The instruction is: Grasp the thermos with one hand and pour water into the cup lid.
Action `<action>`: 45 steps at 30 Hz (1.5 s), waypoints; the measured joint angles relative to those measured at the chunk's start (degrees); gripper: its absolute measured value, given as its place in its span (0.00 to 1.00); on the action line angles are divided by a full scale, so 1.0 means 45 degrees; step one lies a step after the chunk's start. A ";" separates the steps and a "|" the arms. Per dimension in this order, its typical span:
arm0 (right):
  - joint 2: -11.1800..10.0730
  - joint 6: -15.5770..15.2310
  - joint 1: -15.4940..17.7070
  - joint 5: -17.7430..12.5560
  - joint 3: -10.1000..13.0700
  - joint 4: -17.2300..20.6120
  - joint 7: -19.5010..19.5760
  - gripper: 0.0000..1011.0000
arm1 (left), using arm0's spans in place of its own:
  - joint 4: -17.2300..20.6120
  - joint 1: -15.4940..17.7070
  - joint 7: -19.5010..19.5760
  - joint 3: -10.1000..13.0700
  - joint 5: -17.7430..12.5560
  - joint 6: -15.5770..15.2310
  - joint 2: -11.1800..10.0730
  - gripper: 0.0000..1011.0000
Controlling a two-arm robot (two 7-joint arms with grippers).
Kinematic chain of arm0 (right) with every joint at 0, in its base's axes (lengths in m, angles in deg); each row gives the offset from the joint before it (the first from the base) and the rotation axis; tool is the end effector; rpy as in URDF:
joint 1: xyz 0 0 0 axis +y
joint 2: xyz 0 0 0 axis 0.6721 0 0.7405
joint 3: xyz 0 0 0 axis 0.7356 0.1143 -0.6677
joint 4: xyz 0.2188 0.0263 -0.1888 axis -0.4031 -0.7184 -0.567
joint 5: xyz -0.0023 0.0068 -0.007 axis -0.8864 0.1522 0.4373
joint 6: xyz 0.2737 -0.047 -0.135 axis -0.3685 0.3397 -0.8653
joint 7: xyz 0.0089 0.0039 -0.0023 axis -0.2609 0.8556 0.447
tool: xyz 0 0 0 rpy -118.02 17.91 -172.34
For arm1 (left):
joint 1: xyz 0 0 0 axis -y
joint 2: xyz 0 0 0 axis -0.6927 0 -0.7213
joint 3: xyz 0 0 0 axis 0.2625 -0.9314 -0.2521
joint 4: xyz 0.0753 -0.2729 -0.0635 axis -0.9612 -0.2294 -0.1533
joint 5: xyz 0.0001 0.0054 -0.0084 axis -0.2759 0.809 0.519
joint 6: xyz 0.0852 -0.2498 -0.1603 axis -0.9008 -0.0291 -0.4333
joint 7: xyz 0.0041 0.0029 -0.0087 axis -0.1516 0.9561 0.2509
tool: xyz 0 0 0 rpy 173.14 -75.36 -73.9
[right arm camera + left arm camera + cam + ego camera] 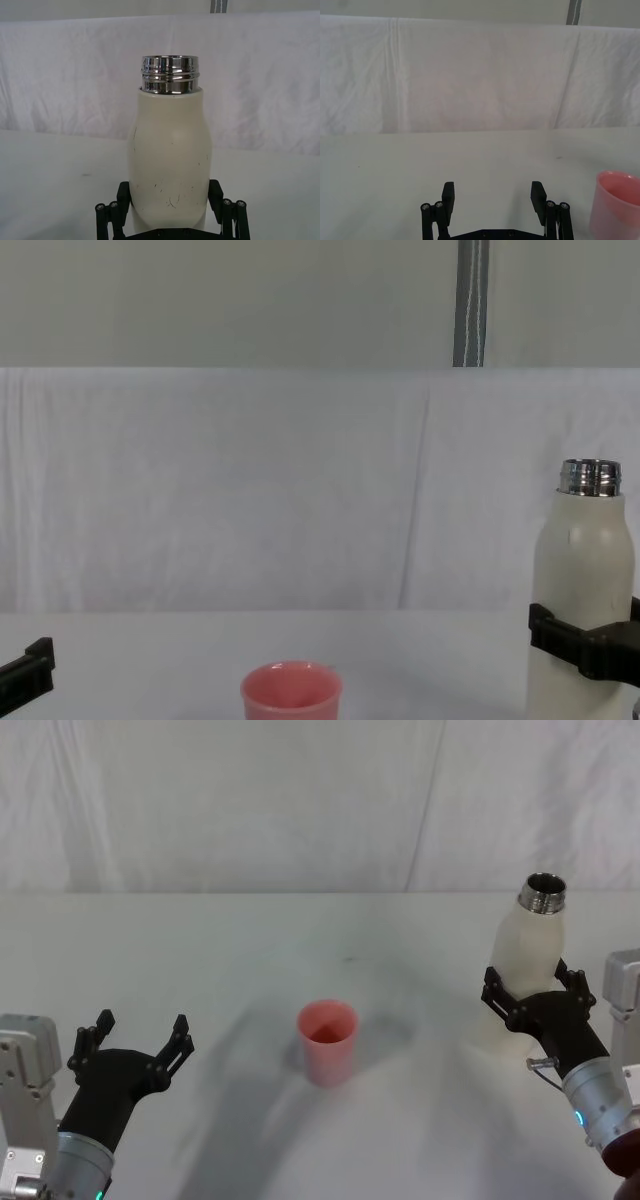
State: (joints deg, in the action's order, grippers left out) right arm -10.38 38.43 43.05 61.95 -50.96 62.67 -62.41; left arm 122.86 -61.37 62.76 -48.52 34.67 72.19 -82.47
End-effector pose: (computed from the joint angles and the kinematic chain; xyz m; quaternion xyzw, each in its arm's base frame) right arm 0.3500 0.0193 -0.3025 0.0244 -0.0196 -0.6150 0.7879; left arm 0.2531 0.0377 -0.2851 -0.0174 0.0063 0.6616 0.7496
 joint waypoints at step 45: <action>-0.0359 0.0008 -0.0194 0.1044 -0.0310 0.0220 0.0396 0.94 | 0.0000 0.0000 0.0001 0.0001 0.0000 0.0000 0.0001 0.99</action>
State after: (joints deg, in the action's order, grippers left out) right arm -11.99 38.47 42.18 66.65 -52.35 63.66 -60.63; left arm 122.86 -61.37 62.76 -48.51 34.67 72.19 -82.46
